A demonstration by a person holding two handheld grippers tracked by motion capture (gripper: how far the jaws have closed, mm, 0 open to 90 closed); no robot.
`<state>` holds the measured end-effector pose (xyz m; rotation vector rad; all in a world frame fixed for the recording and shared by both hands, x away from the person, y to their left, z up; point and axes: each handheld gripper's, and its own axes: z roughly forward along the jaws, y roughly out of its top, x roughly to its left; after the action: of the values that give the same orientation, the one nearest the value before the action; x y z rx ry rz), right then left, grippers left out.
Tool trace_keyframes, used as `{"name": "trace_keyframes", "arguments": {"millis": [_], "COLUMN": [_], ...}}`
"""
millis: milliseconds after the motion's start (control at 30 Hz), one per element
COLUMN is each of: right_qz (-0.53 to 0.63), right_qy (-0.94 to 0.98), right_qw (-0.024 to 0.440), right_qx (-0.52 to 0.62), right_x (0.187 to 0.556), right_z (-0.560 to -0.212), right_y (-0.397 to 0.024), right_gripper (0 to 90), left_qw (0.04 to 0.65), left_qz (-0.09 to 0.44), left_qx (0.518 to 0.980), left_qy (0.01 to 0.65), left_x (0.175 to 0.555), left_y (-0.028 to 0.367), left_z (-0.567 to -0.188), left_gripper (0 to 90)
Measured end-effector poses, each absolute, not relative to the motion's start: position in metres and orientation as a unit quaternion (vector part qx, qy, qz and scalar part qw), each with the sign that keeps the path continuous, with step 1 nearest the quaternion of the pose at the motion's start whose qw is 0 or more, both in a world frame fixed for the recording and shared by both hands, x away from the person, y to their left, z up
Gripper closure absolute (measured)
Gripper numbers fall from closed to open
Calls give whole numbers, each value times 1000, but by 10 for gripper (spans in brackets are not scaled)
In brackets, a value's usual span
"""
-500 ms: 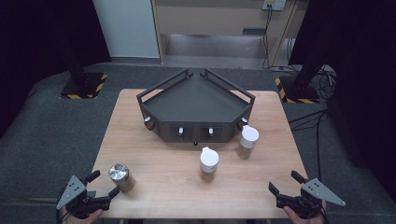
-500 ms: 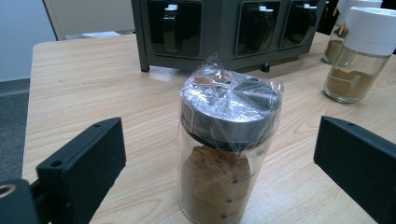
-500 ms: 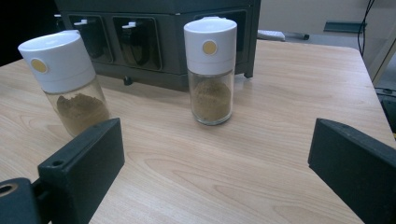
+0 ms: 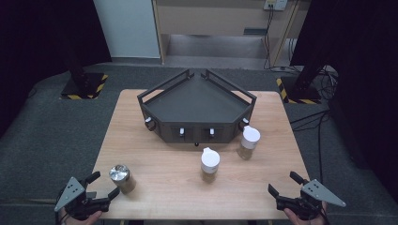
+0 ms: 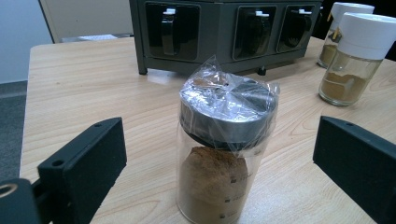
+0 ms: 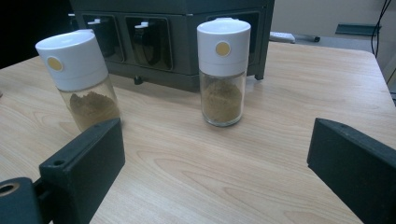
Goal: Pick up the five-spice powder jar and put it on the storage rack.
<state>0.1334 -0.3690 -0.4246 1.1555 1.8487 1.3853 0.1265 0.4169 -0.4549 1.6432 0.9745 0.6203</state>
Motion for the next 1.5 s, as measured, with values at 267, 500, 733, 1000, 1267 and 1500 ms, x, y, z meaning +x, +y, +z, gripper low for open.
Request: {"name": "trace_keyframes", "arguments": {"millis": [267, 500, 733, 1000, 1267, 1500], "right_qz": [519, 519, 519, 520, 519, 518], "right_qy": [686, 687, 687, 685, 685, 685], "right_qw": [271, 269, 268, 269, 269, 269], "right_qx": [432, 432, 433, 433, 434, 436], "right_x": [134, 135, 135, 135, 135, 135], "right_z": [-425, -425, -425, -426, -426, -426], "right_y": [-371, -371, -371, -371, -371, -371], "right_gripper": [45, 45, 46, 46, 47, 47], "left_qw": [536, 536, 538, 547, 538, 538], "left_qz": [260, 260, 257, 252, 256, 245], "left_qx": [691, 692, 692, 689, 701, 707], "left_qy": [408, 408, 406, 402, 393, 387], "left_x": [127, 127, 128, 128, 130, 138], "left_y": [417, 417, 417, 418, 416, 420], "left_z": [-455, -455, -455, -454, -443, -433], "left_gripper": [17, 18, 18, 17, 26, 31]}}
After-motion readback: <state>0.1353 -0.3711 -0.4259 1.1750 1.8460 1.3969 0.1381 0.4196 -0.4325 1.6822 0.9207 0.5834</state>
